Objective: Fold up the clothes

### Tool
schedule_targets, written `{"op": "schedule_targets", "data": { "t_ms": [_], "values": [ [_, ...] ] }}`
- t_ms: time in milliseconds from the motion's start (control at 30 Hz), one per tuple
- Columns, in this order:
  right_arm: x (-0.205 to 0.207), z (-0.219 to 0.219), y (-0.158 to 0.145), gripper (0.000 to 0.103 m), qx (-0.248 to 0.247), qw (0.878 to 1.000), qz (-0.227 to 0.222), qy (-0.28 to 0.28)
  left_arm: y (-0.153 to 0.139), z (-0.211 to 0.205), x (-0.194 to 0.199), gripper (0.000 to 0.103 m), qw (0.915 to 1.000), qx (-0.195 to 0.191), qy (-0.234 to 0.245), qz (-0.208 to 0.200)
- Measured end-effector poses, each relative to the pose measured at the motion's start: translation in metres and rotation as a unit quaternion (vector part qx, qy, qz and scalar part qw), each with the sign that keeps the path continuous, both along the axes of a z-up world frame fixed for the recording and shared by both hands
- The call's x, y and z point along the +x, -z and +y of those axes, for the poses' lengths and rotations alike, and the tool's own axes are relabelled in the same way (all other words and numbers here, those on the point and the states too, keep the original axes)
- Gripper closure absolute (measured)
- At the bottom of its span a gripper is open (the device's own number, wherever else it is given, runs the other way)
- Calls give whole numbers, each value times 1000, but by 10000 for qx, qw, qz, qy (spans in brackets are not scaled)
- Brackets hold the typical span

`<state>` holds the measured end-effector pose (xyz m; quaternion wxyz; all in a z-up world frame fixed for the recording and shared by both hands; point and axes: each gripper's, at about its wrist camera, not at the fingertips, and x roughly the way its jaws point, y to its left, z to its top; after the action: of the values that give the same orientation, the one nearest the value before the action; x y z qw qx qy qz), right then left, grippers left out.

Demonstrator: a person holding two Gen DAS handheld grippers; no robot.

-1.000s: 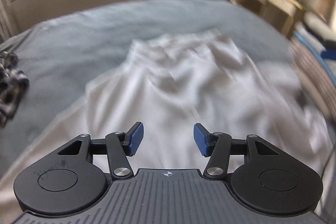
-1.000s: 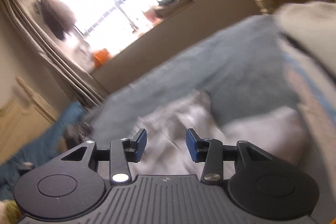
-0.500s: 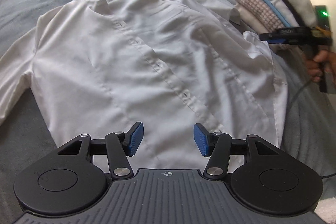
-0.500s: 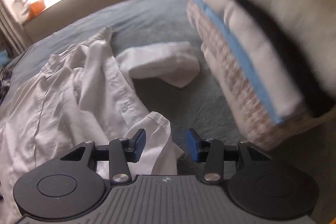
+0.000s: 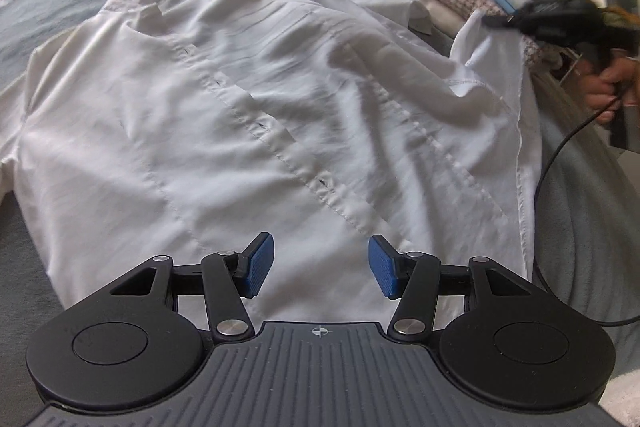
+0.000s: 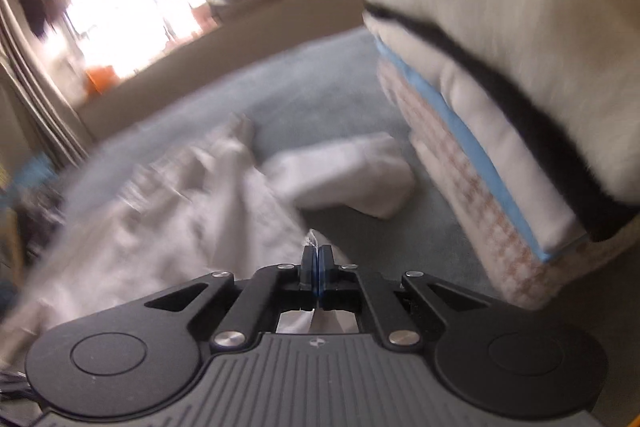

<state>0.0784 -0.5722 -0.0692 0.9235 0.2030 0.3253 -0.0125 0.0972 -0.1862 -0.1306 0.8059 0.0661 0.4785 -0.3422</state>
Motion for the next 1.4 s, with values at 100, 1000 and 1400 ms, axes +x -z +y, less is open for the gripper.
{"op": "schedule_targets", "data": {
  "t_ms": [100,1000,1400],
  "values": [
    [-18,9,-21,103,474,9966,-508,-445,4,2,2,52,10000,-58,-20,63],
    [-114,201,15,103,-1743,7952,1095,-5704,9,22,17,52,9863,-1292,-405,943],
    [-129,206,42,98,-2138,7587,1797,-5885,15,-19,-2,51,9855,-1110,1082,692]
  ]
}}
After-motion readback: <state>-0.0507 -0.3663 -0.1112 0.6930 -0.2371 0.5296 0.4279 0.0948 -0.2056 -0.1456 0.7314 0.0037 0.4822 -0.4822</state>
